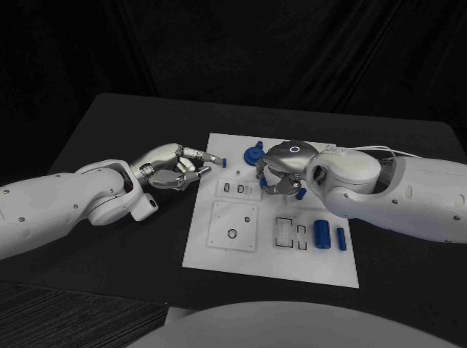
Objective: Assemble the parts on the task board
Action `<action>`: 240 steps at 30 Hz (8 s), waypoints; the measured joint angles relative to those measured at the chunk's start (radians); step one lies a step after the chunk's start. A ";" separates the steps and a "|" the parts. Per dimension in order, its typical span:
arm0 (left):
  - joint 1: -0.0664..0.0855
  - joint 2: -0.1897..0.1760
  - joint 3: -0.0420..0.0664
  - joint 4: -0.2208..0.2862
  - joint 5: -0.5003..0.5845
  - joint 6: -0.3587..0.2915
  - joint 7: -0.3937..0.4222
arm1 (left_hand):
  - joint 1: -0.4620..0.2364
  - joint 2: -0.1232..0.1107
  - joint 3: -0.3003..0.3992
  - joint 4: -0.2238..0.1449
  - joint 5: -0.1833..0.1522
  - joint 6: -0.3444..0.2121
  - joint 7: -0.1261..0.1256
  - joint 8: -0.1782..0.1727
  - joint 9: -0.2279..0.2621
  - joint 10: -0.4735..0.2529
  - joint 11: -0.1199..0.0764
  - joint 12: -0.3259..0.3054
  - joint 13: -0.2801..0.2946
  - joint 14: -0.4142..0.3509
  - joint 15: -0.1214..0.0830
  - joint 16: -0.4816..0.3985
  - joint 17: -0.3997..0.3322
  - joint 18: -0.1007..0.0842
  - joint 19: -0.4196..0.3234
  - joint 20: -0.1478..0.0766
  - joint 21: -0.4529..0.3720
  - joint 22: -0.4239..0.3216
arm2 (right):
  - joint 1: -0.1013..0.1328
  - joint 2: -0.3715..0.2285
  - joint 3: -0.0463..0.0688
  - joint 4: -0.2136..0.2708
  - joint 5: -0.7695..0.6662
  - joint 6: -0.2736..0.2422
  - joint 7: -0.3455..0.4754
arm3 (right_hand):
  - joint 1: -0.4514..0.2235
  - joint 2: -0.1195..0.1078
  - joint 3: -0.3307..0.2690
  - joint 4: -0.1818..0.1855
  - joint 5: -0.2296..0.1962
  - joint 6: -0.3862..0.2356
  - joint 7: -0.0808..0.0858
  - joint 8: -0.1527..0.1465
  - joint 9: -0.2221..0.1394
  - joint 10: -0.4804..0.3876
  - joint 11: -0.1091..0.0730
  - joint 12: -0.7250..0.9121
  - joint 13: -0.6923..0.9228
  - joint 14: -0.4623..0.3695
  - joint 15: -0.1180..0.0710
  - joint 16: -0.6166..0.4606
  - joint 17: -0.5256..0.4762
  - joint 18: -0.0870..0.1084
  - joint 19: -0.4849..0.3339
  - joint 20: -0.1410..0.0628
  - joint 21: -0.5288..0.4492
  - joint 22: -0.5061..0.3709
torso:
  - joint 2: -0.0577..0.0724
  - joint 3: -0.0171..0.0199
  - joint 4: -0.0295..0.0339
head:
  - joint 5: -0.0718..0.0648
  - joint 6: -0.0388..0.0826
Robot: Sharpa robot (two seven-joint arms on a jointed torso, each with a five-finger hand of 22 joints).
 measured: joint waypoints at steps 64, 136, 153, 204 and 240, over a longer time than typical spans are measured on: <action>0.001 0.036 0.000 -0.050 0.000 0.041 -0.008 | 0.000 0.000 -0.003 0.003 0.000 0.024 0.003 0.004 0.003 0.000 0.000 0.005 0.000 0.002 0.002 0.000 0.001 -0.001 -0.014 0.000 -0.009 -0.010 | 0.000 0.036 0.001 -0.005 -0.008 0.004 -0.002 | -0.005 0.005 0.007 -0.010 -0.105 -0.042 0.002 -0.040 -0.010 0.000 0.000 0.000 0.000 0.000 0.000 -0.004 0.000 0.000 0.000 0.000 -0.016 0.000 | 0.003 0.0026 -0.0067 | 0.009 0.000; 0.041 0.026 0.000 0.038 -0.002 -0.208 -0.157 | -0.227 0.028 -0.327 0.019 -0.387 0.360 -0.026 0.305 0.179 0.068 -0.058 0.301 0.246 0.002 -0.003 0.000 0.000 -0.001 0.089 -0.003 0.010 0.048 | 0.122 -0.166 0.000 0.099 0.194 -0.334 0.120 | -0.193 0.049 -0.143 0.209 -0.513 0.029 -0.014 0.031 -0.035 0.000 0.014 0.000 0.000 0.003 0.010 -0.006 0.000 0.000 0.000 0.007 0.024 0.001 | -0.010 0.0119 -0.0189 | -0.059 0.000; 0.209 0.235 0.002 -0.020 -0.177 0.095 -0.758 | -0.417 0.101 -0.505 0.022 -0.454 0.426 -0.123 0.596 0.565 0.067 -0.138 0.302 0.246 0.002 -0.078 0.000 0.000 -0.017 0.164 -0.077 0.031 0.048 | 0.092 -0.262 0.000 0.114 0.394 -0.339 0.130 | -0.207 0.107 -0.159 0.214 -0.421 -0.059 -0.030 0.246 0.171 -0.002 0.001 0.000 0.000 0.002 -0.002 -0.007 0.000 0.000 0.000 0.000 0.024 0.000 | -0.069 0.0645 -0.0844 | -0.004 0.000; 0.180 0.494 0.001 -0.285 -0.224 0.416 -1.147 | -0.369 0.141 -0.469 0.005 -0.356 0.457 -0.075 0.183 0.440 0.068 -0.111 0.302 0.246 0.003 -0.061 0.000 0.000 -0.016 0.152 -0.062 -0.009 0.048 | 0.012 -0.319 -0.001 0.116 0.450 -0.474 0.204 | -0.163 0.114 -0.144 0.211 -0.360 -0.063 -0.034 0.258 0.180 -0.002 0.002 0.000 0.001 0.002 -0.002 -0.012 0.000 0.000 0.000 0.000 0.031 0.000 | -0.104 0.0741 -0.1148 | -0.006 0.000; 0.139 0.533 0.001 -0.344 -0.225 0.440 -1.140 | -0.328 0.147 -0.430 -0.028 -0.361 0.464 -0.068 0.132 0.413 0.067 -0.105 0.302 0.246 0.003 -0.054 0.000 0.000 -0.016 0.142 -0.052 -0.028 0.047 | 0.011 -0.308 -0.001 0.108 0.451 -0.487 0.215 | -0.181 0.131 -0.144 0.211 -0.371 -0.063 -0.034 0.258 0.180 -0.002 0.002 0.000 0.000 0.002 -0.002 -0.012 0.000 0.000 0.000 0.000 0.031 0.000 | -0.111 0.0712 -0.1158 | -0.007 0.000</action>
